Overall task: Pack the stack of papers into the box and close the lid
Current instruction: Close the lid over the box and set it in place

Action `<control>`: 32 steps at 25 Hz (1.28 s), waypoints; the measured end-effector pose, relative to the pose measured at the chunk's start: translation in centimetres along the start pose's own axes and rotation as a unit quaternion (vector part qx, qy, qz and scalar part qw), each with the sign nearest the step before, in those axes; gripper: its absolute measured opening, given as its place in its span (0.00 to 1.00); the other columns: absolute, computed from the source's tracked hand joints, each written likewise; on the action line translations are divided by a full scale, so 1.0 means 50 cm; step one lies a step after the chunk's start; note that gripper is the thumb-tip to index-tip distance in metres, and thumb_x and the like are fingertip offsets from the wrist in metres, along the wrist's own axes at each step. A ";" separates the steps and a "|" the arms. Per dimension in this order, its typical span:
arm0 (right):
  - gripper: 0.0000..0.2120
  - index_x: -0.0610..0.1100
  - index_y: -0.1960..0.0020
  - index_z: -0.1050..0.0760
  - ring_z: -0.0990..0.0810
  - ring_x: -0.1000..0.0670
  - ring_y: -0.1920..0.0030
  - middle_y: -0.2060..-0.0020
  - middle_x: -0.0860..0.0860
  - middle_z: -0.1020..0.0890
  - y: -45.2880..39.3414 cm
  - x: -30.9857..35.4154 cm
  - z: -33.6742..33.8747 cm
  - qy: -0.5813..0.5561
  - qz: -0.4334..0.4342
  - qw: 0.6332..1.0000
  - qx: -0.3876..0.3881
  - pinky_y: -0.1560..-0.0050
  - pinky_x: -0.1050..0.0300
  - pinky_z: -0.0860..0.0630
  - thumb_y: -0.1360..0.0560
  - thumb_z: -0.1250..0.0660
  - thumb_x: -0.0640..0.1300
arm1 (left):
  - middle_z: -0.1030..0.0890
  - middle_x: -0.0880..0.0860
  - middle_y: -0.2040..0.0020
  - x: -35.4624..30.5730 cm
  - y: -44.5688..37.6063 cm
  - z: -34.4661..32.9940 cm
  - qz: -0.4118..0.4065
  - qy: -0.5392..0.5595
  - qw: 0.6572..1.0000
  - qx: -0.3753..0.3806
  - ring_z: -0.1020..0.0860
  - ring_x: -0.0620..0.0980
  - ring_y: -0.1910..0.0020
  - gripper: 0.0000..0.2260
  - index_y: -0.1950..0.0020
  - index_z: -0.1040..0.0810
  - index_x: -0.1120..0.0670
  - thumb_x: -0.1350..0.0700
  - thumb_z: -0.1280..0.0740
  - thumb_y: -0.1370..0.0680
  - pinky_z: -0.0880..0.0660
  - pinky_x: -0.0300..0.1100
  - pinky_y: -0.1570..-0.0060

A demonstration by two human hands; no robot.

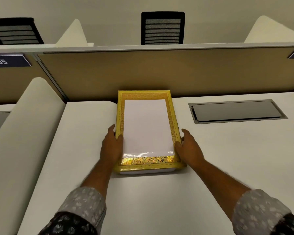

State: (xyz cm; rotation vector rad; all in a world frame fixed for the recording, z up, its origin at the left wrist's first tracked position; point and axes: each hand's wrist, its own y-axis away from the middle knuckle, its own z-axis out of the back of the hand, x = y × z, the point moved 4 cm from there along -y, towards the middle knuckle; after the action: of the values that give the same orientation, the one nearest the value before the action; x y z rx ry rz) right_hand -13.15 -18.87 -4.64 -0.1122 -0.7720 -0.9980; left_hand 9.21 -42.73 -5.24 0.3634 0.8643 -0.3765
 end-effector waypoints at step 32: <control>0.33 0.52 0.17 0.43 0.20 0.41 0.36 0.32 0.45 0.24 0.079 -0.047 0.018 0.180 0.124 0.974 0.062 0.40 0.42 0.18 0.17 0.41 0.63 | 0.38 0.57 0.18 -0.011 0.162 -0.038 0.001 -0.200 0.980 -0.001 0.35 0.62 0.22 0.27 0.19 0.34 0.50 0.44 0.35 0.17 0.29 0.60 0.29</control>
State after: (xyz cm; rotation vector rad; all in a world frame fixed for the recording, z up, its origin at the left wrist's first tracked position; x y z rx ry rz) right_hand -11.26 -14.59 -4.47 0.0784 -0.4716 -0.7029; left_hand 11.34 -34.70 -4.71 0.2727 0.4706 -0.4294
